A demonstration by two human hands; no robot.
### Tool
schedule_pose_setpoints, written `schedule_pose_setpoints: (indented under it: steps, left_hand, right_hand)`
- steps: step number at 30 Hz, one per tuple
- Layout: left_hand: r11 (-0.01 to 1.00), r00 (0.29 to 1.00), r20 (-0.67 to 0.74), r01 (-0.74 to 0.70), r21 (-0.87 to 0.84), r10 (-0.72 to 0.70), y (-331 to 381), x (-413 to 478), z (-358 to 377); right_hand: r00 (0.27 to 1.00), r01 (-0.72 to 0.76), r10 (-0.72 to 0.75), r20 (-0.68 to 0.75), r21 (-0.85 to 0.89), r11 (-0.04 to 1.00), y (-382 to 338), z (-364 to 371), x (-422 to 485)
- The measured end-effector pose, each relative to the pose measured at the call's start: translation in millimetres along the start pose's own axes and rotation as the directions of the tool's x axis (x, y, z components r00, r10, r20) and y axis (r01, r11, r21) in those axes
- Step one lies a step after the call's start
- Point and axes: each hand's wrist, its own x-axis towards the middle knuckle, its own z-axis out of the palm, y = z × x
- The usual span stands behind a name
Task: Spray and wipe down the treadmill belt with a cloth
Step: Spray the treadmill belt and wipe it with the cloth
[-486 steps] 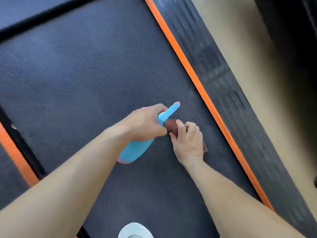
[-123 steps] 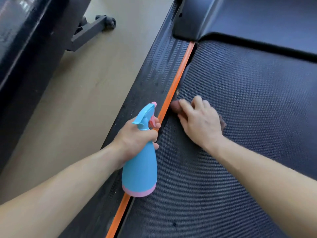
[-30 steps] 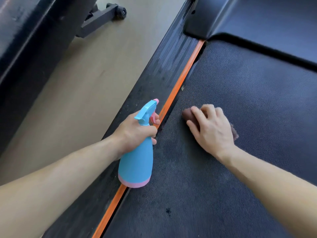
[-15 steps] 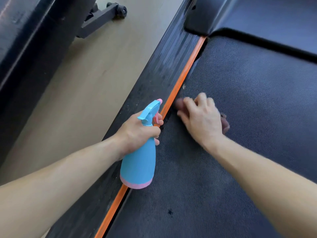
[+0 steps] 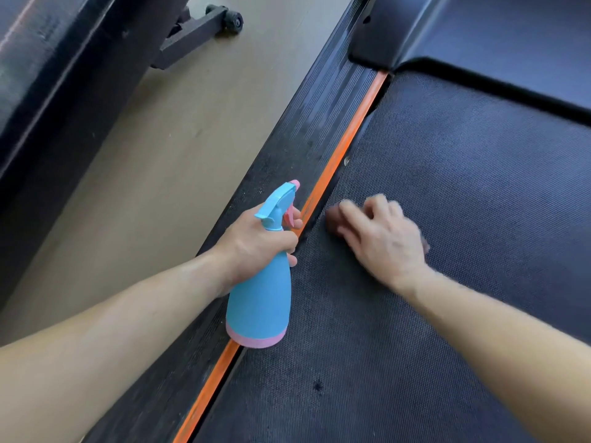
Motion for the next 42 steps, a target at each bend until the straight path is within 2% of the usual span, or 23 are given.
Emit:
schedule_pose_setpoints:
  steps: [4,7,9,12,14,16,17,20,22,25,29,33,38,42]
  left_hand:
    - [1.000,1.000,0.006,0.016,0.023,-0.016,-9,-4,-2]
    - [1.000,1.000,-0.006,0.016,0.023,-0.016,-13,-7,-4]
    - [1.000,1.000,-0.014,0.011,0.025,-0.011,-13,-10,-5]
    - [1.000,1.000,-0.029,0.013,0.017,-0.012,-10,-17,-5]
    - [1.000,1.000,-0.024,0.020,0.014,-0.020,-11,-22,-4]
    - [1.000,1.000,-0.020,0.023,0.010,-0.023,-13,-28,-5]
    - [1.000,1.000,-0.019,0.023,0.011,-0.023,-15,-31,-5]
    - [0.999,0.999,-0.025,0.031,0.033,-0.030,-25,-39,-10]
    - [0.998,0.998,-0.035,0.047,0.034,-0.046,-30,-44,-14]
    - [0.998,0.997,-0.050,0.062,0.032,-0.060,-33,-51,-18]
    - [0.998,0.997,-0.042,0.058,0.022,-0.057,-33,-55,-20]
    - [0.998,0.998,-0.032,0.050,0.041,-0.048,-33,-55,-18]
    - [0.997,0.998,-0.031,0.055,0.052,-0.054,-31,-56,-15]
    - [0.997,0.998,-0.020,0.066,0.032,-0.065,-29,-59,-11]
  right_hand:
    - [0.966,-0.260,0.260,-0.012,0.013,0.966,11,3,71]
    - [0.945,-0.324,0.326,-0.020,0.064,0.944,-6,4,58]
    - [0.966,-0.255,0.258,-0.017,0.085,0.963,-28,3,15]
    - [0.998,-0.010,0.003,0.068,0.098,0.995,-50,1,-52]
    - [0.979,0.177,-0.181,0.091,0.053,0.983,-38,3,-59]
    - [0.962,0.270,-0.267,0.060,-0.045,0.962,-19,5,-38]
    - [0.974,0.226,-0.224,0.029,-0.079,0.971,-12,6,-22]
    - [0.995,-0.100,0.098,-0.034,-0.047,0.994,-9,9,20]
    - [0.981,-0.187,0.186,-0.058,-0.018,0.982,-15,11,25]
    - [0.993,-0.090,0.093,-0.070,0.035,0.995,-18,12,8]
    - [0.994,0.058,-0.075,0.075,0.206,0.977,-4,5,4]
    - [0.965,0.228,-0.247,0.087,0.186,0.956,-7,-5,-16]
    - [0.965,0.212,-0.237,0.109,0.200,0.957,-37,-4,-77]
    - [0.939,0.313,-0.329,0.103,0.144,0.939,-52,2,-117]
